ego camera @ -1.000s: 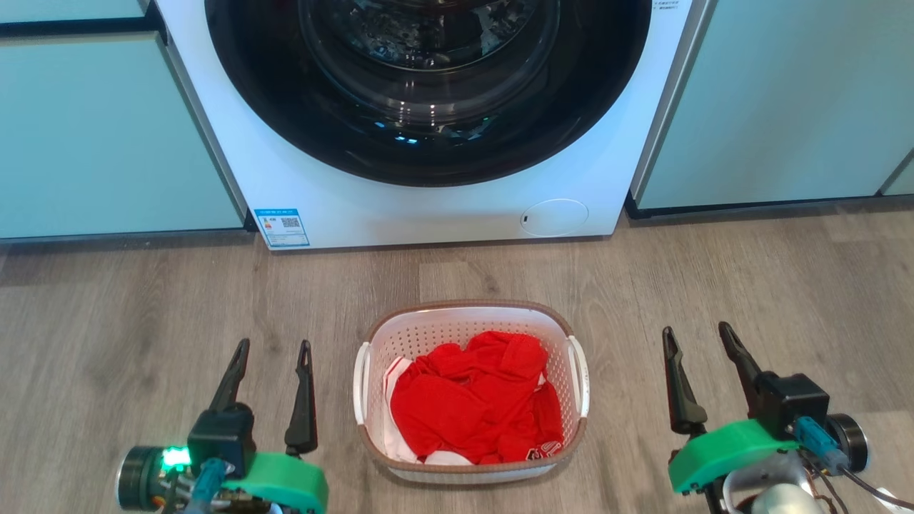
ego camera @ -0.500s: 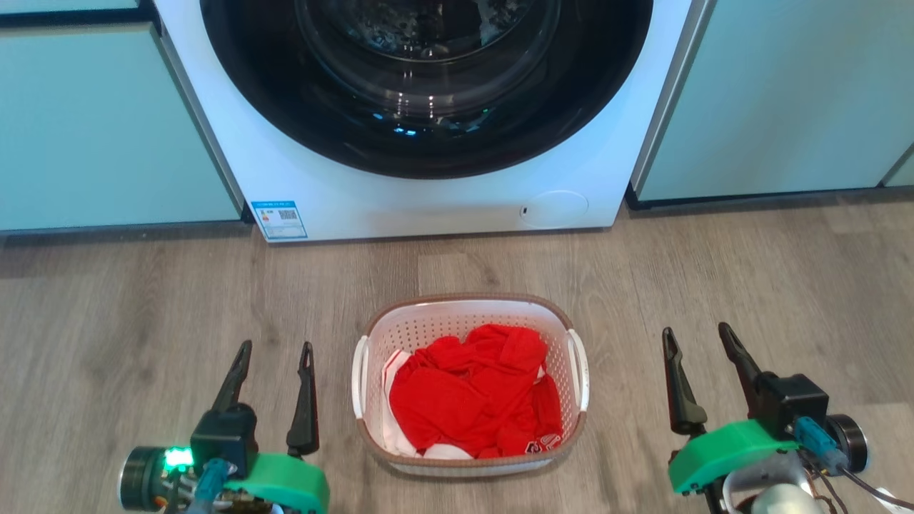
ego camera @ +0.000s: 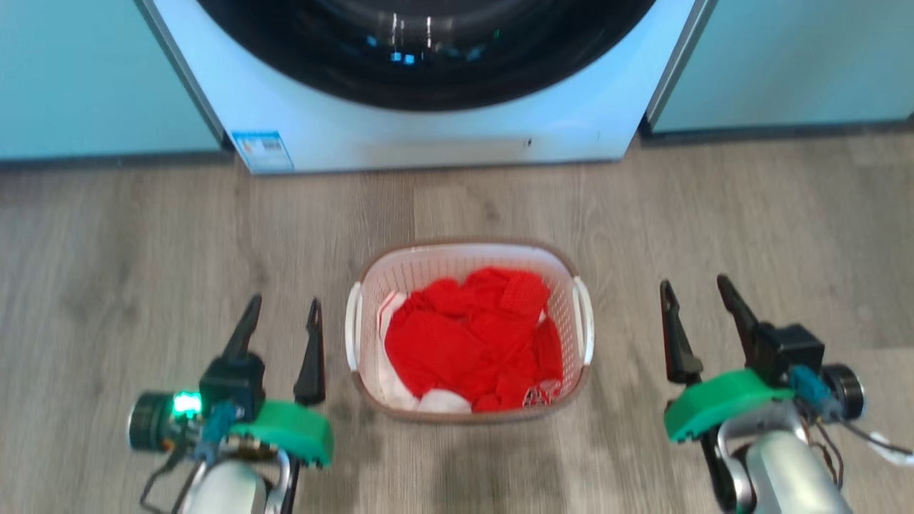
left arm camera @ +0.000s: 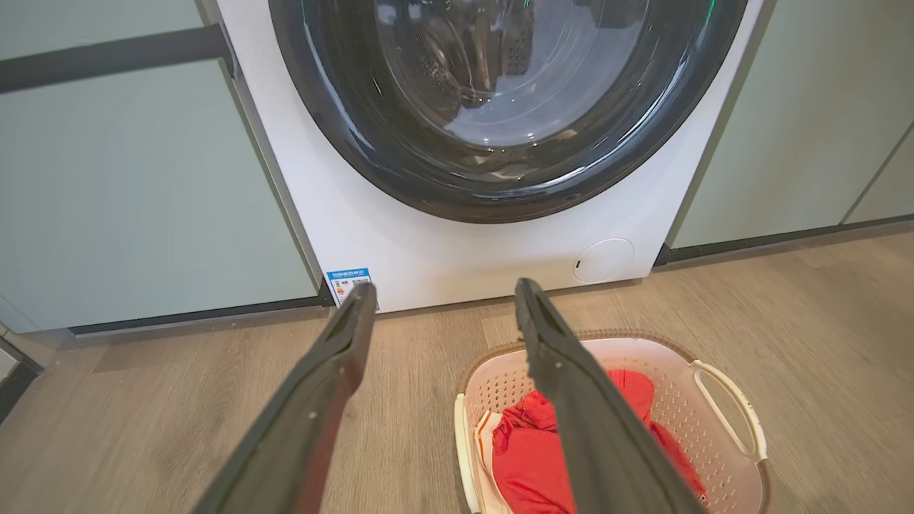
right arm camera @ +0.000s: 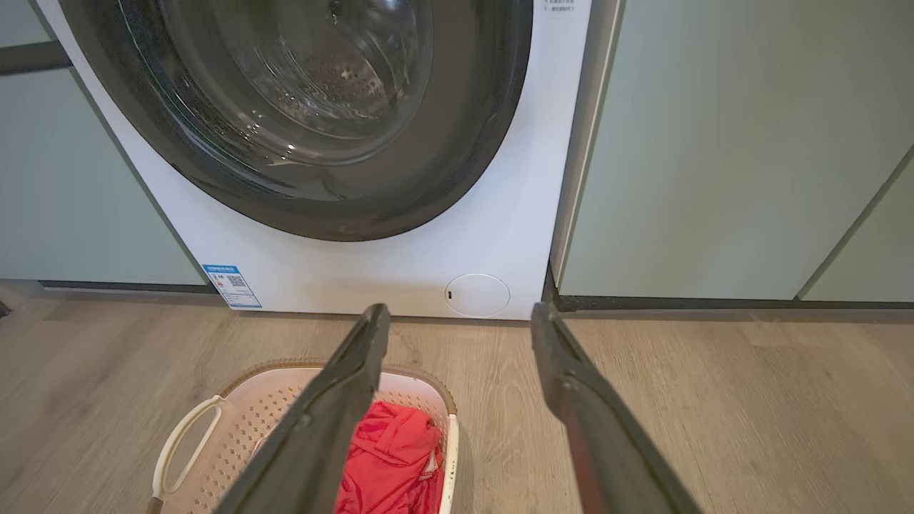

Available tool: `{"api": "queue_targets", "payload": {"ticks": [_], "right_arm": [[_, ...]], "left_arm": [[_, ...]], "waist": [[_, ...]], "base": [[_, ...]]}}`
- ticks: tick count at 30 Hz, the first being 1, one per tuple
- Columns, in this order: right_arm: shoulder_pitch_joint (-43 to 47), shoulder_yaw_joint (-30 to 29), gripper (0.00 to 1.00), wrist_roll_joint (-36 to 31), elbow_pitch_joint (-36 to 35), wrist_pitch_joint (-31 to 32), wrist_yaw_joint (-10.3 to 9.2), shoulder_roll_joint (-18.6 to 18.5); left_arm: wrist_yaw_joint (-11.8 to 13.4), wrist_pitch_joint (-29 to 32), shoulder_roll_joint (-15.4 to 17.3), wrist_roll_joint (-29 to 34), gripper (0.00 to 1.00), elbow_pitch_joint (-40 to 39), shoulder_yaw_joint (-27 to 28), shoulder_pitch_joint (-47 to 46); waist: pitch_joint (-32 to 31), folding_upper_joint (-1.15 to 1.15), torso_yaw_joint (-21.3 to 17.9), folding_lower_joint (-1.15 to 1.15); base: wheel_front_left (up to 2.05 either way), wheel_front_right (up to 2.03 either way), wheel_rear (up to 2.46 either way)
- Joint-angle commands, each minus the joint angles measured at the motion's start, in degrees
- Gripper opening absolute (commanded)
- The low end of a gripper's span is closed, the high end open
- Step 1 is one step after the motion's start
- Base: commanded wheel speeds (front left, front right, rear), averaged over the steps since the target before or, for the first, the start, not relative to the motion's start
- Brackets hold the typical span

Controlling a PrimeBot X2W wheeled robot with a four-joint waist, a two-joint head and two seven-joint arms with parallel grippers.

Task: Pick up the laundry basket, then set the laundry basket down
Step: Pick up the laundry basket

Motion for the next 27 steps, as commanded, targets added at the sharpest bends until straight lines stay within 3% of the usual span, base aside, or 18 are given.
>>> {"api": "queue_targets", "payload": {"ticks": [1, 12, 27], "right_arm": [[-3.37, 0.96, 1.00, -0.44, -0.78, -0.69, 0.08, -0.63], [-14.18, 0.22, 1.00, -0.57, 5.48, -0.69, 0.08, -0.63], [-24.18, -1.22, 1.00, -0.56, 17.38, -0.69, 0.08, -0.63]], "left_arm": [[-0.42, -0.55, -0.24, -0.23, 1.00, -0.49, 1.20, -4.13], [-0.66, -0.55, -0.33, -5.20, 1.00, 8.24, 0.47, -15.72], [-2.20, -0.55, -0.34, -11.03, 1.00, 23.56, -3.11, -29.35]], "waist": [[4.29, 0.00, 0.11, -0.01], [19.06, 0.00, 0.16, -0.01], [32.83, 0.00, 1.31, -0.01]], "base": [[0.00, 0.00, 0.00], [0.00, 0.00, 0.00], [0.00, 0.00, 0.00]]}}
